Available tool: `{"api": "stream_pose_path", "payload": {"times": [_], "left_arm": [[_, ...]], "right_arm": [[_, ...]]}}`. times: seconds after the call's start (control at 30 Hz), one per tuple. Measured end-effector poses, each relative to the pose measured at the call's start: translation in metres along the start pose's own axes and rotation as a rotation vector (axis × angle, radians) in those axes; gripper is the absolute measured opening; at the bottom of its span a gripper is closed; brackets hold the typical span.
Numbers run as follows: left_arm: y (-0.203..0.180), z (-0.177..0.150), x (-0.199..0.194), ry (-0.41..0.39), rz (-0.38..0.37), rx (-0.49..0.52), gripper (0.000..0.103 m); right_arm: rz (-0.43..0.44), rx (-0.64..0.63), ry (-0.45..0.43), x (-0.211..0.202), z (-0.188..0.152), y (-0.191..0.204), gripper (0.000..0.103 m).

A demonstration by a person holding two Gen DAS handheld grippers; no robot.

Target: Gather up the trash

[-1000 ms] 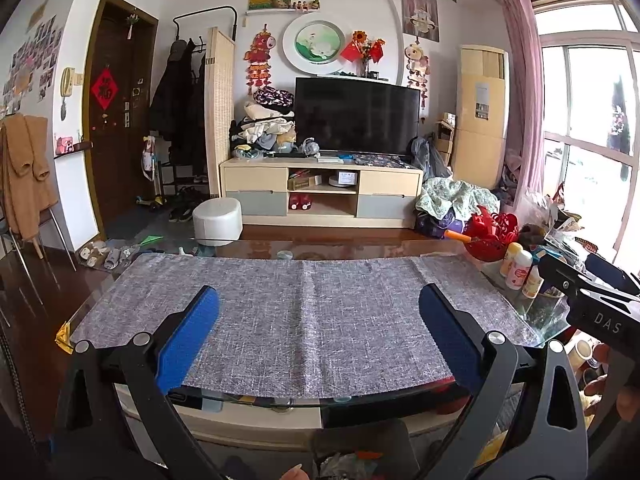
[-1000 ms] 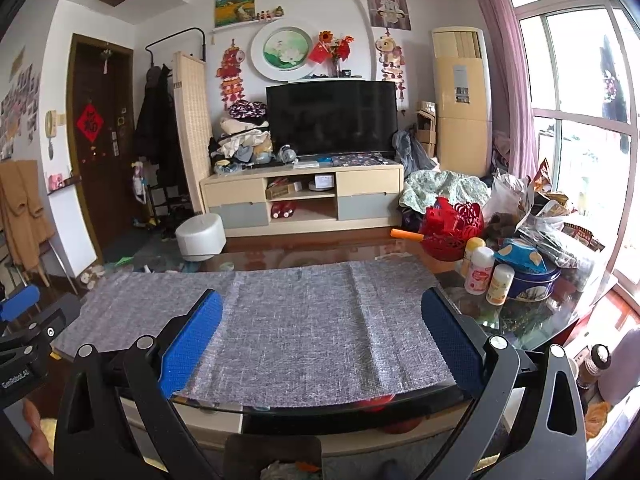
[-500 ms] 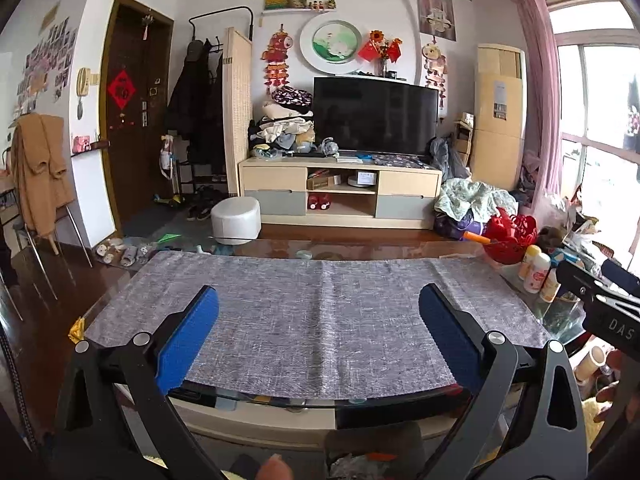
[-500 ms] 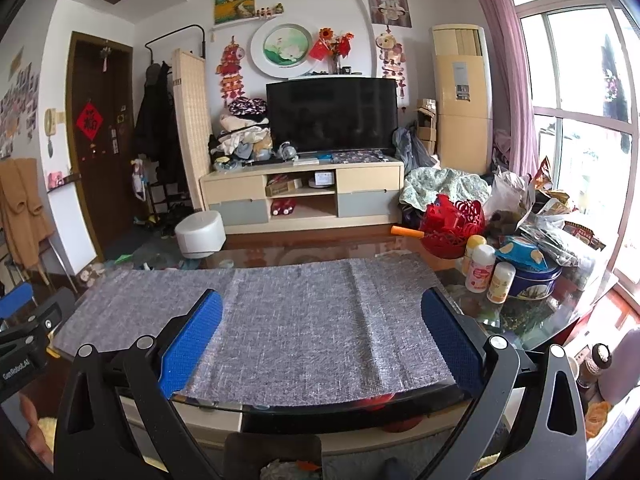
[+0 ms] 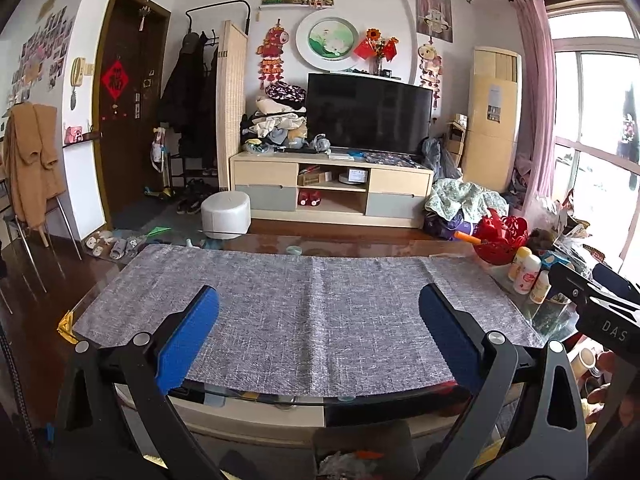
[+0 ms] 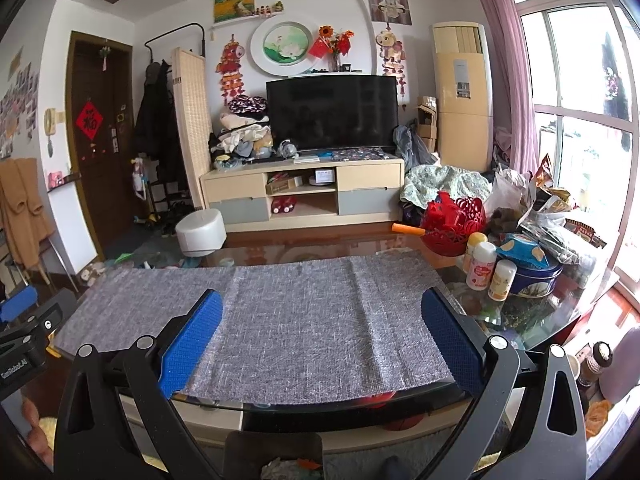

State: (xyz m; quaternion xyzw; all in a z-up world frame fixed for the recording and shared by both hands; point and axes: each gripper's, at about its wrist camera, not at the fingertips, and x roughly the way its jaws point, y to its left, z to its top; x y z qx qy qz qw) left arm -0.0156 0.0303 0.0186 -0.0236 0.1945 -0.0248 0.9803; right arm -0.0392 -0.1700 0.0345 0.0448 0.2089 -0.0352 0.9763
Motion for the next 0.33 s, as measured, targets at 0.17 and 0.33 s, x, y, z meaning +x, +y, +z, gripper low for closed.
{"api": "stream_pose_path", "payload": {"times": [0.17,0.33], "left_arm": [[0.0031,-0.0017,0.0024,0.012,-0.002,-0.015,0.095],[0.0023,-0.0009,0.0040,0.009,0.002,-0.010,0.095]], "right_arm": [[-0.001,-0.001,0.001,0.0012,-0.0005,-0.0016,0.100],[-0.010,0.007,-0.002,0.0043,-0.0010,-0.0068,0.100]]}}
